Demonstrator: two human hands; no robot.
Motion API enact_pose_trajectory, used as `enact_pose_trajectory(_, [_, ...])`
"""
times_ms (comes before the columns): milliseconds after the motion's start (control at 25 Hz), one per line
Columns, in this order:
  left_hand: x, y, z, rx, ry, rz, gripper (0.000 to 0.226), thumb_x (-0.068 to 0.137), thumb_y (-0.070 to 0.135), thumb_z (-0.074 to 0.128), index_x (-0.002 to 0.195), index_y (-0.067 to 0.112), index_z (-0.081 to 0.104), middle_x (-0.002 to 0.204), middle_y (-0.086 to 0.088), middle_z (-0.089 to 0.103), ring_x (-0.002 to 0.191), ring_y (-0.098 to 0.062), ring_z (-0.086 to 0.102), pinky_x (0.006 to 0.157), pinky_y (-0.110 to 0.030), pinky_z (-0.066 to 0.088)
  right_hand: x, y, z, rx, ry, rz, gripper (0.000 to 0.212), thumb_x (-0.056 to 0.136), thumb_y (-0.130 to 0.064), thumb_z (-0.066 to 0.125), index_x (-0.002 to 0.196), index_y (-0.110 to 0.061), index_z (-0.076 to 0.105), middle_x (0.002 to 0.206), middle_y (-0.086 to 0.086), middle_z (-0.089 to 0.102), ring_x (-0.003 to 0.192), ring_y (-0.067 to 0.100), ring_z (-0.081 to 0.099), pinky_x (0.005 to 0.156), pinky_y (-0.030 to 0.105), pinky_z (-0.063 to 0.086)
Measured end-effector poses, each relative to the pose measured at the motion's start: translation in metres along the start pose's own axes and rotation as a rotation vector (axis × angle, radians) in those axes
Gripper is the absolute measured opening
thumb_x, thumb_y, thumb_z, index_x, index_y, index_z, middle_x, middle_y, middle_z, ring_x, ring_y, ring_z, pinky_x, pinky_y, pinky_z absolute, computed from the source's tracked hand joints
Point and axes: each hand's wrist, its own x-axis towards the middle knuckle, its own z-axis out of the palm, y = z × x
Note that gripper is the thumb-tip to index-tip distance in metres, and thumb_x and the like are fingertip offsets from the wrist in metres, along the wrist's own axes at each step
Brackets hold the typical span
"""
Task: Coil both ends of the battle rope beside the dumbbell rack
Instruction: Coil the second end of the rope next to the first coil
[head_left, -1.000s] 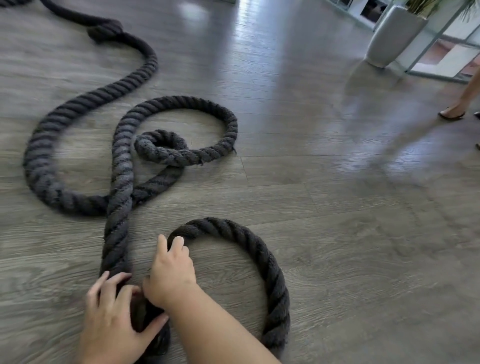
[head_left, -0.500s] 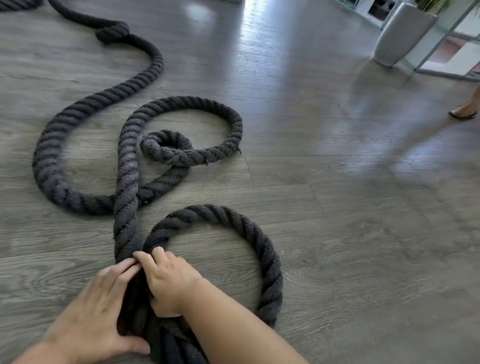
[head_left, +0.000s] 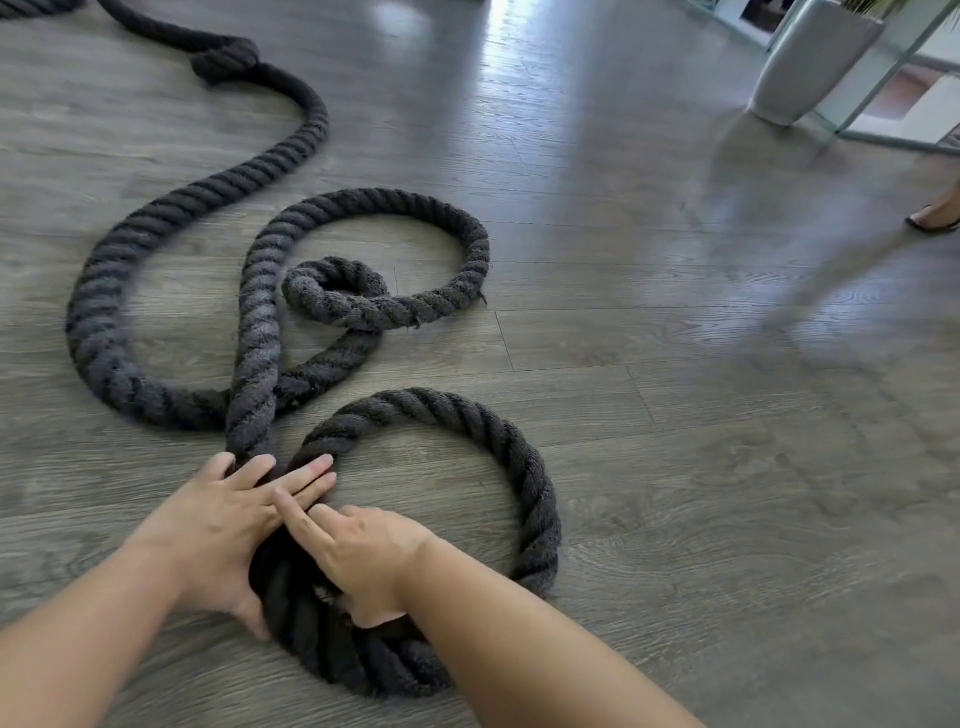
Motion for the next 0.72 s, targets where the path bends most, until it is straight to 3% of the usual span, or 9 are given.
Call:
enact_pose_trajectory(40, [0.003, 0.004, -0.005, 0.032, -0.022, 0.001, 0.152, 0.032, 0.105, 0.038, 0.156, 0.029, -0.006, 0.162, 0.016, -0.017, 0.130, -0.022, 0.033, 0.098, -0.042, 0.027, -0.001, 0.003, -0.003, 0.062, 0.002, 0.034, 0.126, 0.072, -0.017, 0.080, 0.157, -0.009, -0.012, 0.136, 0.019, 0.048, 0.111, 0.038, 0.057, 0.083, 0.041, 0.048])
enact_pose_trajectory(160, [0.007, 0.012, 0.000, 0.011, -0.084, -0.050, 0.146, 0.028, 0.106, 0.043, 0.138, 0.010, 0.058, 0.152, -0.002, 0.045, 0.091, -0.026, 0.052, 0.069, -0.042, 0.040, -0.010, 0.002, -0.007, 0.338, 0.095, 0.247, 0.106, 0.080, -0.027, 0.069, 0.159, -0.023, -0.002, 0.134, 0.015, 0.055, 0.117, 0.036, 0.057, 0.089, 0.041, 0.048])
enact_pose_trajectory(200, [0.007, 0.015, 0.011, 0.000, -0.080, -0.087, 0.142, 0.029, 0.106, 0.045, 0.127, 0.005, 0.066, 0.144, -0.007, 0.054, 0.084, -0.028, 0.053, 0.064, -0.041, 0.040, -0.012, 0.000, -0.008, 0.459, 0.135, 0.345, 0.095, 0.084, -0.028, 0.063, 0.159, -0.023, 0.004, 0.135, 0.014, 0.056, 0.120, 0.035, 0.055, 0.094, 0.041, 0.046])
enact_pose_trajectory(280, [0.012, 0.026, 0.025, -0.029, -0.057, -0.130, 0.138, 0.034, 0.105, 0.048, 0.120, -0.001, 0.069, 0.137, -0.014, 0.060, 0.081, -0.030, 0.055, 0.064, -0.042, 0.039, -0.007, -0.001, -0.009, 0.592, 0.165, 0.499, 0.070, 0.089, -0.028, 0.052, 0.154, -0.020, 0.026, 0.139, 0.013, 0.053, 0.128, 0.034, 0.048, 0.102, 0.042, 0.040])
enact_pose_trajectory(400, [0.025, 0.047, 0.022, -0.037, -0.013, -0.217, 0.127, 0.037, 0.103, 0.048, 0.104, -0.003, 0.071, 0.122, -0.022, 0.065, 0.081, -0.033, 0.058, 0.064, -0.043, 0.036, 0.007, -0.004, -0.009, 0.492, 0.136, 0.700, 0.041, 0.098, -0.030, 0.037, 0.129, -0.011, 0.054, 0.135, 0.015, 0.052, 0.127, 0.035, 0.042, 0.105, 0.049, 0.030])
enact_pose_trajectory(520, [0.034, 0.059, 0.013, -0.015, 0.029, -0.232, 0.105, 0.041, 0.094, 0.049, 0.085, 0.000, 0.067, 0.104, -0.022, 0.065, 0.073, -0.033, 0.057, 0.063, -0.040, 0.032, 0.006, -0.012, 0.006, 0.320, 0.224, 0.724, 0.037, 0.102, -0.034, 0.033, 0.116, -0.012, 0.058, 0.126, 0.013, 0.058, 0.119, 0.035, 0.047, 0.101, 0.050, 0.028])
enact_pose_trajectory(600, [0.036, 0.056, 0.009, 0.023, 0.117, -0.200, 0.076, 0.051, 0.077, 0.052, 0.078, 0.007, 0.063, 0.093, -0.016, 0.062, 0.071, -0.033, 0.056, 0.060, -0.042, 0.041, 0.002, -0.012, 0.017, 0.243, 0.300, 0.663, 0.033, 0.101, -0.038, 0.036, 0.109, -0.013, 0.057, 0.118, 0.013, 0.060, 0.112, 0.036, 0.049, 0.096, 0.051, 0.030])
enact_pose_trajectory(640, [0.037, 0.050, 0.004, 0.023, 0.124, -0.168, 0.068, 0.052, 0.073, 0.055, 0.079, 0.011, 0.063, 0.091, -0.012, 0.059, 0.073, -0.032, 0.057, 0.061, -0.045, 0.046, 0.002, -0.010, 0.019, 0.216, 0.303, 0.639, 0.034, 0.101, -0.040, 0.037, 0.108, -0.013, 0.056, 0.117, 0.012, 0.060, 0.111, 0.035, 0.048, 0.095, 0.051, 0.031])
enact_pose_trajectory(720, [0.039, 0.029, -0.008, 0.146, 0.015, -0.081, 0.095, 0.041, 0.086, 0.060, 0.108, 0.018, 0.065, 0.121, -0.008, 0.055, 0.104, -0.030, 0.057, 0.085, -0.050, 0.048, 0.001, -0.007, 0.019, 0.164, 0.278, 0.599, 0.038, 0.102, -0.044, 0.035, 0.111, -0.013, 0.056, 0.118, 0.010, 0.059, 0.111, 0.034, 0.047, 0.095, 0.051, 0.030])
